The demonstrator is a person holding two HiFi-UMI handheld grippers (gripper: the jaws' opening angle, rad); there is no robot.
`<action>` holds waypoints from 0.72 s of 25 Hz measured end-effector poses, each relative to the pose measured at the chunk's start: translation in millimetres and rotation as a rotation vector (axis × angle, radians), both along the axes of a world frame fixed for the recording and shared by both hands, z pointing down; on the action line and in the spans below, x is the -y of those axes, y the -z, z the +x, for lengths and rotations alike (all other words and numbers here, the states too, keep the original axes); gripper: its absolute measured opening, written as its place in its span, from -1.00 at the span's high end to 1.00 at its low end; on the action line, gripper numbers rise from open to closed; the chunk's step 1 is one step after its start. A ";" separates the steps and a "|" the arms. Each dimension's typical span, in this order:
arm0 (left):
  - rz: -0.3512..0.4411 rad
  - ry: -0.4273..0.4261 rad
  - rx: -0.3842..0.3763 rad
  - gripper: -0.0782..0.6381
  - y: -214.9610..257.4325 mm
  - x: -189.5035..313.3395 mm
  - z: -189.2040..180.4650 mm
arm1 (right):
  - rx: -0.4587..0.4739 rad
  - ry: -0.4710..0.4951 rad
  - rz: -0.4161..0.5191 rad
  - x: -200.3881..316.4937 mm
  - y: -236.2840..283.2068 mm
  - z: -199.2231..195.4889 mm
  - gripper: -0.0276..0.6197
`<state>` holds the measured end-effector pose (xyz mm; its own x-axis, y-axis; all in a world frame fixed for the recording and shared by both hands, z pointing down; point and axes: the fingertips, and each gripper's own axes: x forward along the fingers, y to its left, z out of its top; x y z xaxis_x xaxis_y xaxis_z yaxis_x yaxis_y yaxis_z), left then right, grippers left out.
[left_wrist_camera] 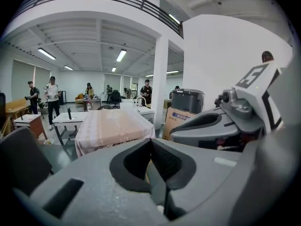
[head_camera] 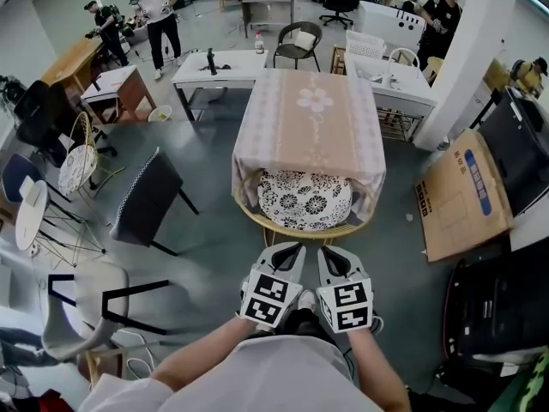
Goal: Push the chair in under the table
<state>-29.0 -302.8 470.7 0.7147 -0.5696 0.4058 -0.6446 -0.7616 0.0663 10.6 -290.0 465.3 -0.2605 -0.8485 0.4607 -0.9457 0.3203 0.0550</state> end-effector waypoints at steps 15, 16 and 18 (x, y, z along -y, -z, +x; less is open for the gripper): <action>-0.041 0.010 -0.004 0.77 -5.1 -0.3 -7.8 | 0.045 -0.011 0.006 2.5 2.3 -13.6 0.91; -0.041 0.011 -0.004 0.77 -5.1 -0.3 -8.1 | 0.047 -0.008 0.002 2.9 1.5 -14.0 0.91; -0.040 0.013 -0.003 0.77 -5.0 0.5 -8.7 | 0.047 -0.005 -0.003 3.6 0.4 -14.5 0.91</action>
